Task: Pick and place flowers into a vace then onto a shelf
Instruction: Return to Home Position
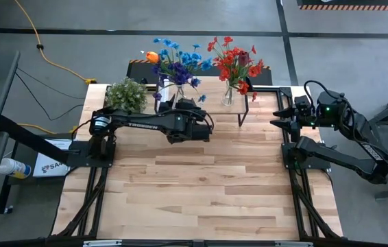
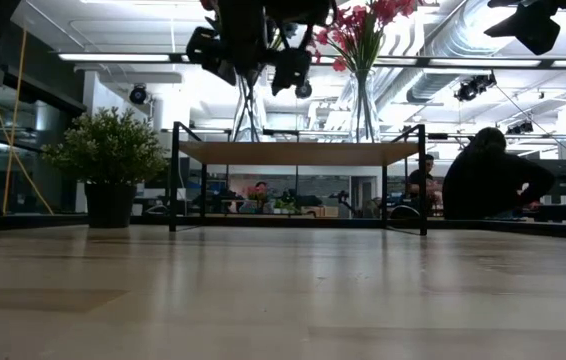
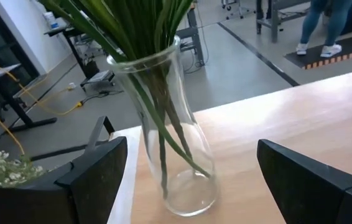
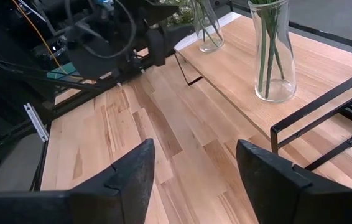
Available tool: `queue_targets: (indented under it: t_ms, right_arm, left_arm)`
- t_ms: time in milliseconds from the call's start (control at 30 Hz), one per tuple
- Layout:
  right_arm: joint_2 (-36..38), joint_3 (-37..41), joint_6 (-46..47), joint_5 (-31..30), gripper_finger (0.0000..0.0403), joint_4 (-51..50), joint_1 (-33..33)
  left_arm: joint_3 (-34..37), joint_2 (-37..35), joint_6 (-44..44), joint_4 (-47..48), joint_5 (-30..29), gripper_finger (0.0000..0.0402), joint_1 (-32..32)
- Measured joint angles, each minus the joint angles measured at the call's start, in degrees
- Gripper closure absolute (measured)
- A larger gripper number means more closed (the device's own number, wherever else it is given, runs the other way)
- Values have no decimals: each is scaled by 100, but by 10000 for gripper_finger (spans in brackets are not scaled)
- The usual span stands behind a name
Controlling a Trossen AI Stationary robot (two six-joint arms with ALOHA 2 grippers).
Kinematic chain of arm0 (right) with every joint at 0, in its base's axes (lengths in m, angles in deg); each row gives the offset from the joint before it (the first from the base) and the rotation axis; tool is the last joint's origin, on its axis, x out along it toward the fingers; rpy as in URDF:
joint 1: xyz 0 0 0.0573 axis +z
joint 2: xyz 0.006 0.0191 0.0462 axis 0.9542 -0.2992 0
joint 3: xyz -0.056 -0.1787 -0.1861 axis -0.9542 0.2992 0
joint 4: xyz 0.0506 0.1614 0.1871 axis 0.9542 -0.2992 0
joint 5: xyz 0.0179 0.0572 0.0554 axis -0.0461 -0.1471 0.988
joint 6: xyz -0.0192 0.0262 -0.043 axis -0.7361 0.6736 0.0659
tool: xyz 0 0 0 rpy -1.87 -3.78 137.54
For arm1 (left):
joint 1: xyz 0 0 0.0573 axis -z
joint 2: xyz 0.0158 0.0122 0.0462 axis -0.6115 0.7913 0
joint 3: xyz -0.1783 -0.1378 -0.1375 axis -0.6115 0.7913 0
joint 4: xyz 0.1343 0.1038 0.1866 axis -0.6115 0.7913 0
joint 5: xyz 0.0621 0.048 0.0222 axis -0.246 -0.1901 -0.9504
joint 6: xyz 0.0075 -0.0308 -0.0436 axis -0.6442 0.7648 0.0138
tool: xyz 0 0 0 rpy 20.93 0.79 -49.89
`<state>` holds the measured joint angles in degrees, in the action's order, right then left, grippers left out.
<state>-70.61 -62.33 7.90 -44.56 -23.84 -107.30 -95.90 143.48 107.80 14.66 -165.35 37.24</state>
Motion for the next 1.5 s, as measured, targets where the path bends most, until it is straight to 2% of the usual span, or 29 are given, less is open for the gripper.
queue_targets:
  t_ms: [367, 600, 800, 1167, 1500]
  right_arm:
    - [-1, 1, 1, 0, 191, 0, 1]
    - [-1, 2, 50, 0, 186, 2, -1]
    - [-1, 2, 51, 0, 187, 4, 1]
    - [-1, 2, 20, 0, 186, 4, 1]
    - [7, 2, -211, 0, 187, 2, -1]
  left_arm:
    - [-2, -212, 49, 444, 105, 14, 595]
    - [-2, -531, 57, 684, 118, 10, 1263]
    - [-4, -926, 95, 912, 434, 12, 1893]
    - [-6, -1538, 236, 1198, 575, 10, 2996]
    - [-4, -2018, 304, 1631, 726, 9, 3549]
